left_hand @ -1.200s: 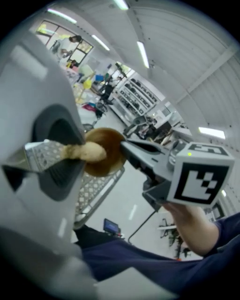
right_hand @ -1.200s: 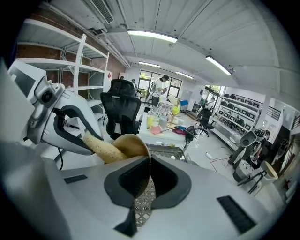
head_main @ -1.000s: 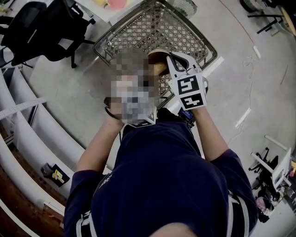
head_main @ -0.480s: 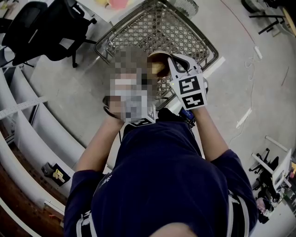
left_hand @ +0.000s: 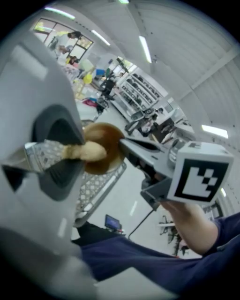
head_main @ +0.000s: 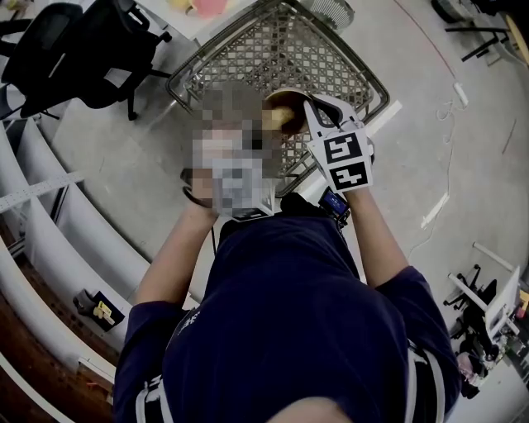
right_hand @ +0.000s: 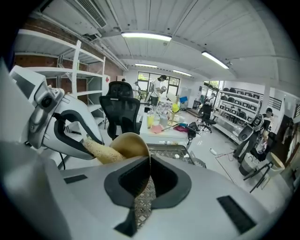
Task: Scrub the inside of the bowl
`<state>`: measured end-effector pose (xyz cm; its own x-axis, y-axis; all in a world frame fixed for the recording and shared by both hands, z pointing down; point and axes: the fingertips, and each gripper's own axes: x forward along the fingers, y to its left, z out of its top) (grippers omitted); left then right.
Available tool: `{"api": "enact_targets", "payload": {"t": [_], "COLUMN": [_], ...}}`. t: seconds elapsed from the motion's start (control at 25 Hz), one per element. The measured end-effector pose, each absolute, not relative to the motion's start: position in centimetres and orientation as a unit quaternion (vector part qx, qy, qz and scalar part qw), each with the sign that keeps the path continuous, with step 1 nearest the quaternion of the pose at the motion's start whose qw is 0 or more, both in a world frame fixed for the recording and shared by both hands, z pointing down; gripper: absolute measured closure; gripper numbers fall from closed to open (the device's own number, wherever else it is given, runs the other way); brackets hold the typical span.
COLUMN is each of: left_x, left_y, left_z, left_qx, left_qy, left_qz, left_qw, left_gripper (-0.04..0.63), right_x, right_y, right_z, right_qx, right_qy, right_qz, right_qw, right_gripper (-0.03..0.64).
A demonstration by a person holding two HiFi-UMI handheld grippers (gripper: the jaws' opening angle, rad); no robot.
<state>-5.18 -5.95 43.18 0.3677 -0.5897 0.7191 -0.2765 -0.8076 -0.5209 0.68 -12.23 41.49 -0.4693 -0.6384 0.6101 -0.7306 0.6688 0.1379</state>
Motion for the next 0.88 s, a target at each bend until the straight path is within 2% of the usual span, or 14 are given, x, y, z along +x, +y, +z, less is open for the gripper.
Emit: {"api": "enact_targets", "payload": {"t": [0.28, 0.56, 0.88], "left_x": [-2.1, -4.4, -1.3], "left_y": [-4.7, -5.8, -3.4], "left_z": [42.3, 42.7, 42.7], "left_qx": [-0.829, -0.811, -0.831], "left_qy": [0.23, 0.245, 0.194], "left_qz": [-0.479, -0.504, -0.489], "left_qw": [0.176, 0.167, 0.183], "left_gripper": [0.512, 0.512, 0.512], "right_x": [-0.8, 1.0, 0.6], "right_y": [-12.1, -12.4, -11.7], "right_z": [40.7, 40.9, 40.7], "right_qx": [0.392, 0.402, 0.393], "right_qy": [-0.861, -0.856, -0.862], "right_qz": [0.068, 0.07, 0.067], "right_qw": [0.317, 0.318, 0.314], "right_gripper": [0.601, 0.601, 0.601]}}
